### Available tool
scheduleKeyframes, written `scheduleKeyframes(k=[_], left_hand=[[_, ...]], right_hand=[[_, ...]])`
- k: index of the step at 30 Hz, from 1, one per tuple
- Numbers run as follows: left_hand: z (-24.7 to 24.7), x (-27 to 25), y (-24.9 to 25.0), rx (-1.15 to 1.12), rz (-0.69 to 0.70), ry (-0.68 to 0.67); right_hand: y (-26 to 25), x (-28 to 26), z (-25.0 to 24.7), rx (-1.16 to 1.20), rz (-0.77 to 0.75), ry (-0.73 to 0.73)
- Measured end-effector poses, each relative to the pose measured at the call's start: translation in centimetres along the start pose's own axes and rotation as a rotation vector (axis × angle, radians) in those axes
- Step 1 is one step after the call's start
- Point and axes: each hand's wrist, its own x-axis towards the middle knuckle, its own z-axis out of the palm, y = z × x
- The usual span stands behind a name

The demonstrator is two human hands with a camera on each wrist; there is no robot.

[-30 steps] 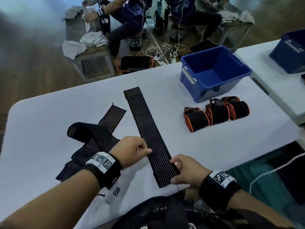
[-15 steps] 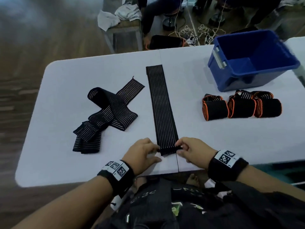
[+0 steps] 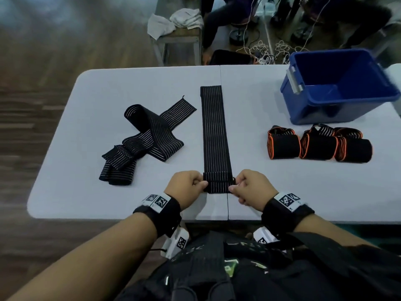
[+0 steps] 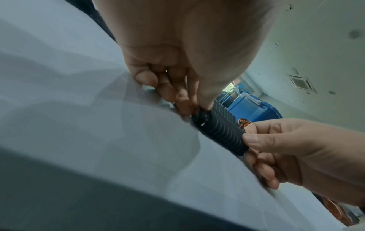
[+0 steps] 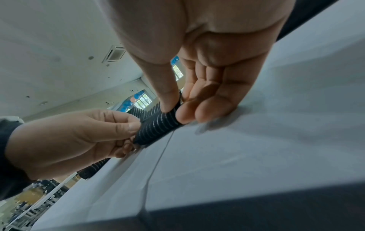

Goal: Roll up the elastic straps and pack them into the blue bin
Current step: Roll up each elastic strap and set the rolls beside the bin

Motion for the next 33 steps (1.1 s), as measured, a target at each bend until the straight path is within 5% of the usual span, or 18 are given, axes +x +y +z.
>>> scheduleKeyframes(k=[5,16,24,33], left_hand=[[0.3,-0.4,0.0,-0.144,-0.034,0.137],[0.2,-1.2,1.4,-0.309,-0.038,0.117],[-0.2,-1.5,1.5,-0.011,0.075,0.011],[-0.1,-1.3,1.6,-0.056,0.051,0.049]], right_hand=[[0.3,-0.2,-1.3,-0.088,-0.086,-0.015],[-0.4,-0.2,-0.6,-0.009,-0.099,0.020],[-0.7,-0.4,-0.5,-0.284,-0.257,0.050],[-1.0,-0.1,-0.5,-0.283,-0.267,0.114]])
